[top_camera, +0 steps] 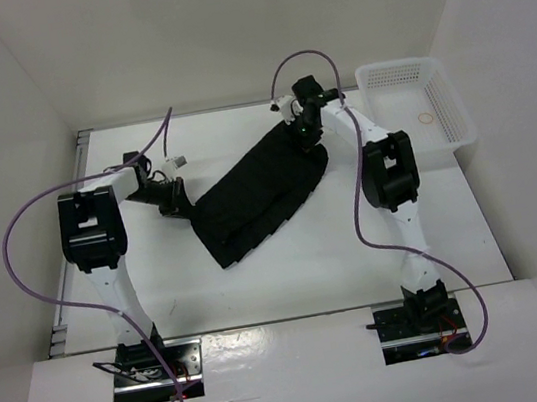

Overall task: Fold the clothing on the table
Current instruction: Fold the skirt

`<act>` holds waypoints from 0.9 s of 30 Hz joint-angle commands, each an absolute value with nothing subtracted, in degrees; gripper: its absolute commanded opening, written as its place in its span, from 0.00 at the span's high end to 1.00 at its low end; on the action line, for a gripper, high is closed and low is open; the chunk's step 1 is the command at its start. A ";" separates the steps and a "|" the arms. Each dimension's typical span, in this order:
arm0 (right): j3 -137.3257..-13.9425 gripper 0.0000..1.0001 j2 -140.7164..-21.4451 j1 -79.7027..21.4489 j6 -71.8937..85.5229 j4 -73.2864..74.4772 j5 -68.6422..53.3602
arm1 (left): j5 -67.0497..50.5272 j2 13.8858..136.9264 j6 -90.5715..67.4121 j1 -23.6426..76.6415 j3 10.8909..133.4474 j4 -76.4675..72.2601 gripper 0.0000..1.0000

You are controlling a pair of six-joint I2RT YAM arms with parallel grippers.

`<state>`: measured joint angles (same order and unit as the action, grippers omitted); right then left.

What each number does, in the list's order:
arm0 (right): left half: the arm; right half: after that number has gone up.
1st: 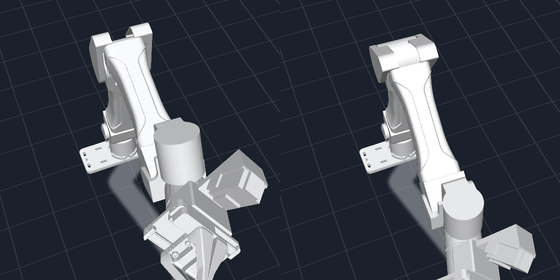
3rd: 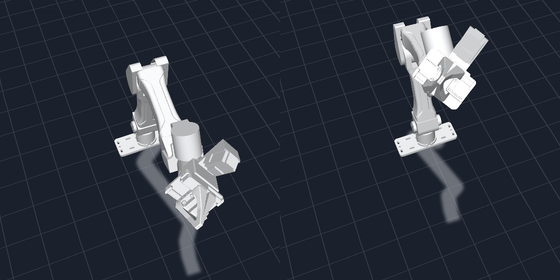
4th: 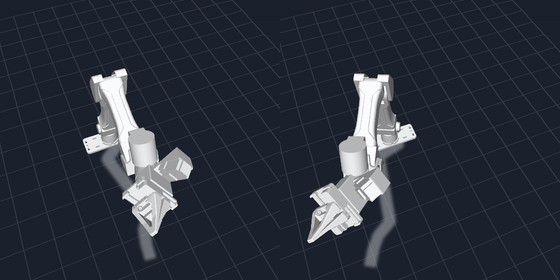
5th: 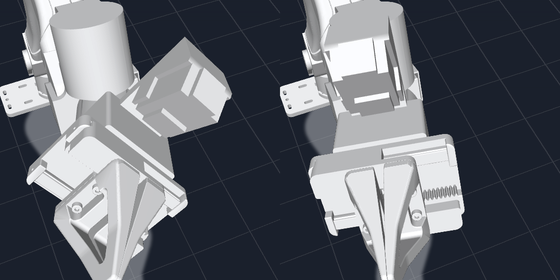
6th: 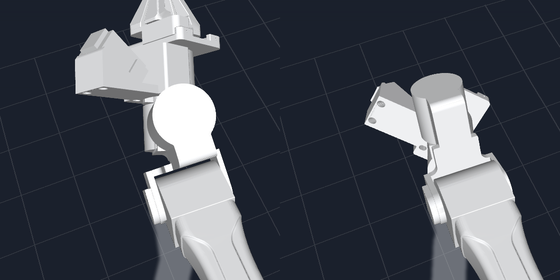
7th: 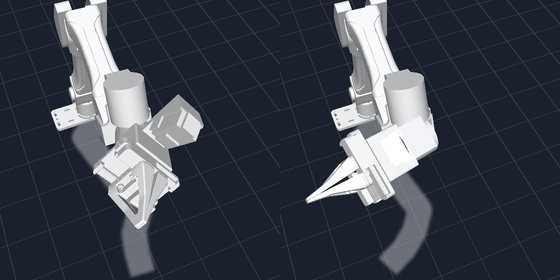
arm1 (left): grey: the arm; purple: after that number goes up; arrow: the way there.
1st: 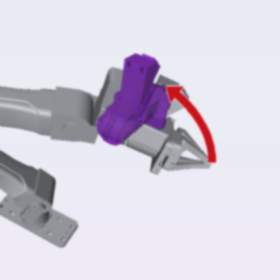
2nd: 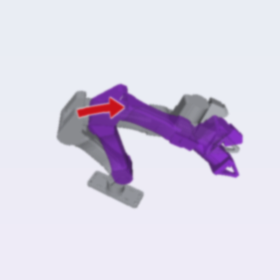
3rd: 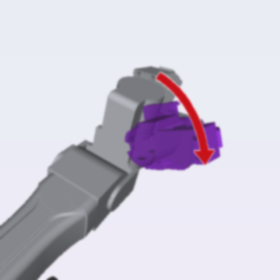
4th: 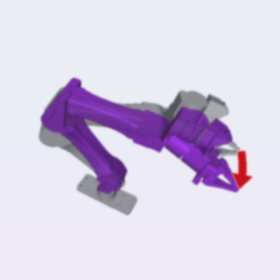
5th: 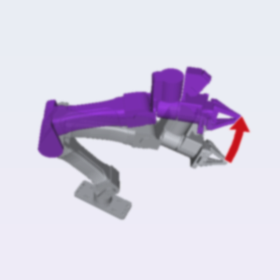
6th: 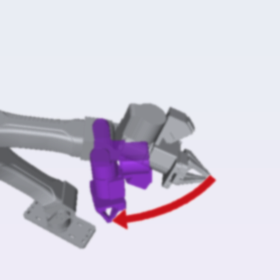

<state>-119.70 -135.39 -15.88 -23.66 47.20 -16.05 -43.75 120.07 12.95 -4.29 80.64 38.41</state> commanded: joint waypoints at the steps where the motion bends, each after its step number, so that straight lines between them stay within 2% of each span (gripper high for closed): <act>1: -123.84 1.00 -135.35 -20.21 -22.68 47.72 -4.15 | -45.35 121.73 11.95 -4.22 82.27 38.06 1.00; 10: -126.91 1.00 -130.00 -29.87 -22.68 49.57 11.14 | -46.49 122.87 10.11 -2.46 83.32 37.00 1.00; 20: -132.01 1.00 -124.19 -36.73 -23.82 53.88 16.87 | -46.49 122.87 9.58 -2.46 83.32 37.53 1.00; 27: -129.82 1.00 -122.52 -43.23 -23.91 55.72 16.87 | -46.49 122.34 9.58 -2.46 83.32 37.53 1.00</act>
